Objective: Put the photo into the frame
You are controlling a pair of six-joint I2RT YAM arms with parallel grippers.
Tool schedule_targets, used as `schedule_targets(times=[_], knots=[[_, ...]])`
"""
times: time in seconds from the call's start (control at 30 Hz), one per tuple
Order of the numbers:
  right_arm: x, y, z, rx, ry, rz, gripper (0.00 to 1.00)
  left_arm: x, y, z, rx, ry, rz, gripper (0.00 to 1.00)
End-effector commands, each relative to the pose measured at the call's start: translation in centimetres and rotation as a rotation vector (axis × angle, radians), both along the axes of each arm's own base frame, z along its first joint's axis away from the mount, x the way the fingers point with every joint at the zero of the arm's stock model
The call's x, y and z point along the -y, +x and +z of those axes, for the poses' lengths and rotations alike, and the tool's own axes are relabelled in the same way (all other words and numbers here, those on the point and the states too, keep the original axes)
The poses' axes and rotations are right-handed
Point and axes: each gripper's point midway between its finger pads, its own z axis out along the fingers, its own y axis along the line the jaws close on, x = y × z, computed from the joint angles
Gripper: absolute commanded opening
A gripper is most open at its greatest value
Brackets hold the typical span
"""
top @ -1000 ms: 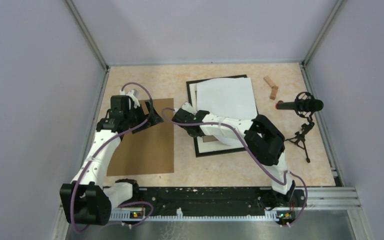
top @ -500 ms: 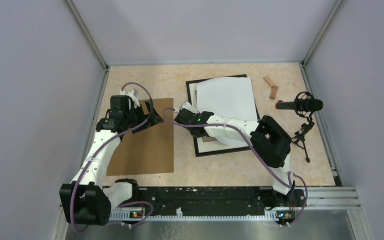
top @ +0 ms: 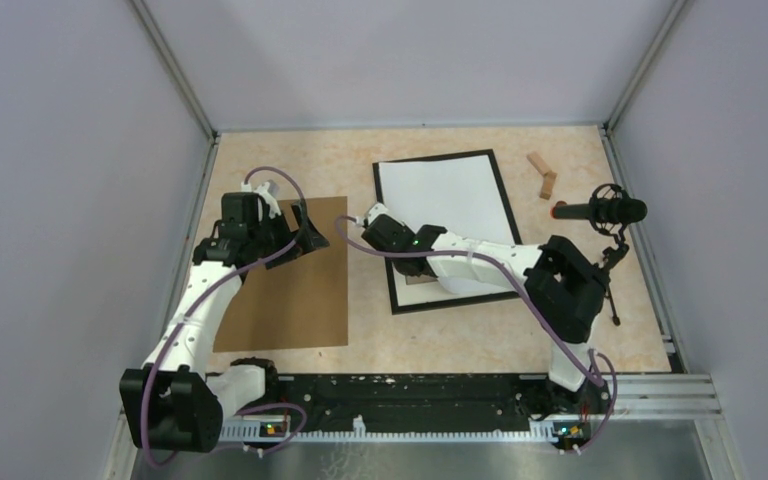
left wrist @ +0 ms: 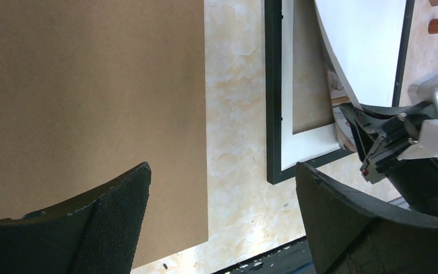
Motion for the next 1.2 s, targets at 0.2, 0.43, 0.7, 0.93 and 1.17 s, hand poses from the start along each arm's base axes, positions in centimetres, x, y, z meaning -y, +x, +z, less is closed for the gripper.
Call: schedule_targets(times=[0.2,0.43,0.7,0.93,1.17], knots=[[-0.4,1.7,-0.5,0.036,-0.044,-0.024,0.0,0.3,0.3,1.1,0.054,0.0,-0.023,0.99],[0.3,2.0,-0.8,0.037,-0.075,-0.066,0.0,0.3,0.2,1.1,0.054,-0.004,-0.025,0.99],[0.2,1.1,-1.1,-0.016,-0.046,-0.145,0.0,0.2,0.1,1.1,0.052,0.003,-0.025,0.99],[1.8,1.1,-1.6,0.003,-0.077,-0.194,0.0,0.3,0.1,1.1,0.052,0.0,-0.027,0.99],[0.5,1.4,-1.8,-0.01,-0.03,-0.145,0.22,0.4,0.0,1.1,0.05,-0.006,-0.031,0.99]])
